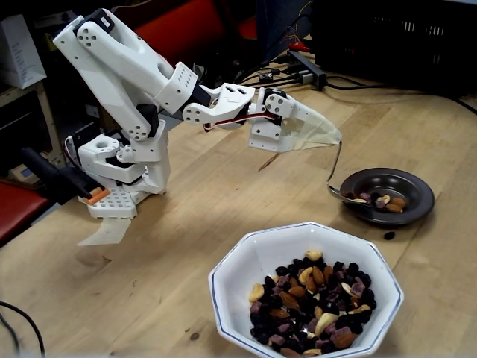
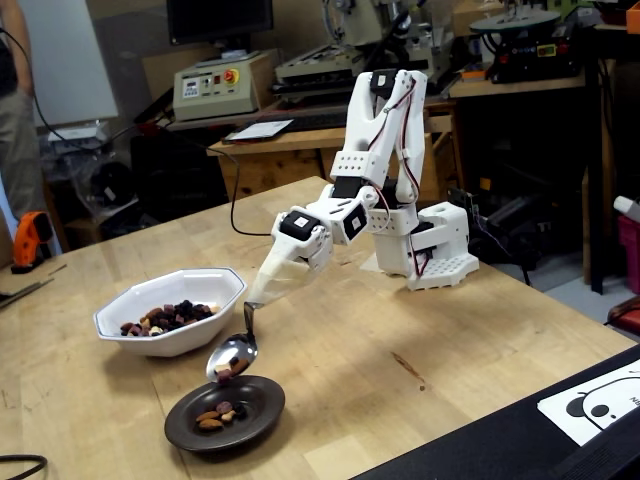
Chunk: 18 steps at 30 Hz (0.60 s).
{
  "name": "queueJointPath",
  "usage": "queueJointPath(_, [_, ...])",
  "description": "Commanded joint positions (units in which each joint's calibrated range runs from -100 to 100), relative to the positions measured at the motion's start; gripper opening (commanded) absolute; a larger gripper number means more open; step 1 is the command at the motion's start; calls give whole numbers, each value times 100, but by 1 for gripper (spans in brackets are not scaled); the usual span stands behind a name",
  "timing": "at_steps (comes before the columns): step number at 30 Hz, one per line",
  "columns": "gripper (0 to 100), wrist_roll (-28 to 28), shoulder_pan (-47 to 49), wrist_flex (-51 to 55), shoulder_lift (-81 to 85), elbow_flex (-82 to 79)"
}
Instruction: Use spoon to transfer food from the white bowl to brown plate
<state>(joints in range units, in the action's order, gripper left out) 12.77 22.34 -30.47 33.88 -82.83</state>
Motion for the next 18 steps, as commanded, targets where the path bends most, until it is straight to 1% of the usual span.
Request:
queueJointPath(1, [4,59,-41,-147,83,185])
queueJointPath(9, [4,757,-56,-91,117,177])
queueJointPath(18, [4,1294,-100,-76,125,177])
